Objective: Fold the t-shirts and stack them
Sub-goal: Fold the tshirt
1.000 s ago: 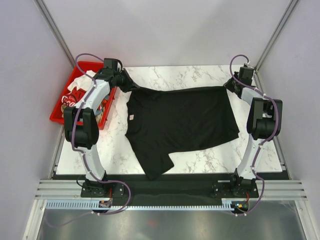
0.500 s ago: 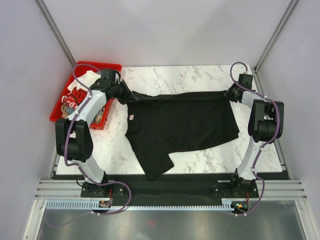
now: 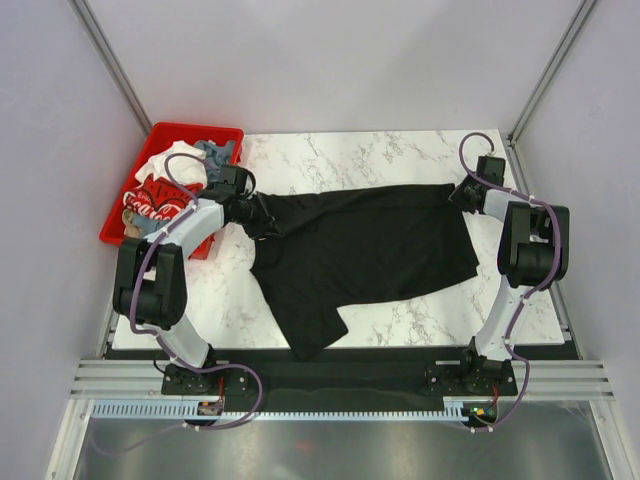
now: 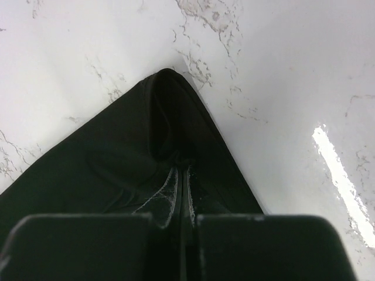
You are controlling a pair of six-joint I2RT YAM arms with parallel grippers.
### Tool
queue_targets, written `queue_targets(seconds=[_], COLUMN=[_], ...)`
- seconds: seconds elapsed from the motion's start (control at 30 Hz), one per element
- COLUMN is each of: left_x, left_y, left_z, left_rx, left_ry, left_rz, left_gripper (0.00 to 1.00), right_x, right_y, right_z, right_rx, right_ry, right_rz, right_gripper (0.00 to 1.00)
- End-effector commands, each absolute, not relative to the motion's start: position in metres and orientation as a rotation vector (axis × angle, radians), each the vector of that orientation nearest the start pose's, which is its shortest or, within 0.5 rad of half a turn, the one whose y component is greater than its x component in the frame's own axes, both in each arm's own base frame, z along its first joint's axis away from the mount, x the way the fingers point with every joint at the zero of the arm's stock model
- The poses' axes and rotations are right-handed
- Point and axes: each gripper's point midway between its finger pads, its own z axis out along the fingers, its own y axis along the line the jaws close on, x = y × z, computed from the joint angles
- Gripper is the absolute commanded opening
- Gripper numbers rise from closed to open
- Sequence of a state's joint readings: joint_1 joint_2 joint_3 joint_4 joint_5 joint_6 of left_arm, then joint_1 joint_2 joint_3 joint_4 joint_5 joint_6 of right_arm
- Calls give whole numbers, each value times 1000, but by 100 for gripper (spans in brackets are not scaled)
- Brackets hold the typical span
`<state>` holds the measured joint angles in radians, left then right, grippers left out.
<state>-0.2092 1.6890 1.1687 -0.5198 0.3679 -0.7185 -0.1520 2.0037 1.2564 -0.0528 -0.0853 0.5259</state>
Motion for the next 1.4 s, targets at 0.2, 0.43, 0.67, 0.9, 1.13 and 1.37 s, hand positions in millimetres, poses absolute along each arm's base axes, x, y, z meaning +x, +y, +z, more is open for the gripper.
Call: queue_targets(seconds=[0.2, 0.43, 0.67, 0.9, 1.13, 1.37], left_x=[365, 355, 332, 322, 314, 298], left_y=[-154, -154, -155, -161, -162, -170], left_z=[115, 117, 94, 79, 74, 68], left_rx=[-572, -571, -582, -558, -545, -531], left_ry=[2558, 2556, 2623, 2677, 2685, 2719], left_rz=[-729, -738, -712, -706, -683, -710], left_gripper=[2, 2, 2, 2, 2, 17], right_x=[511, 495, 488, 483, 474, 471], right_y=[-61, -63, -64, -62, -65, -64], right_z=[95, 87, 71, 62, 54, 59], right_rx=[708, 726, 748, 759, 799, 819], right_ry=[2153, 2181, 2208, 2221, 2230, 2238], right_rz=[214, 192, 191, 195, 166, 171], right_gripper=[0, 0, 0, 0, 0, 7])
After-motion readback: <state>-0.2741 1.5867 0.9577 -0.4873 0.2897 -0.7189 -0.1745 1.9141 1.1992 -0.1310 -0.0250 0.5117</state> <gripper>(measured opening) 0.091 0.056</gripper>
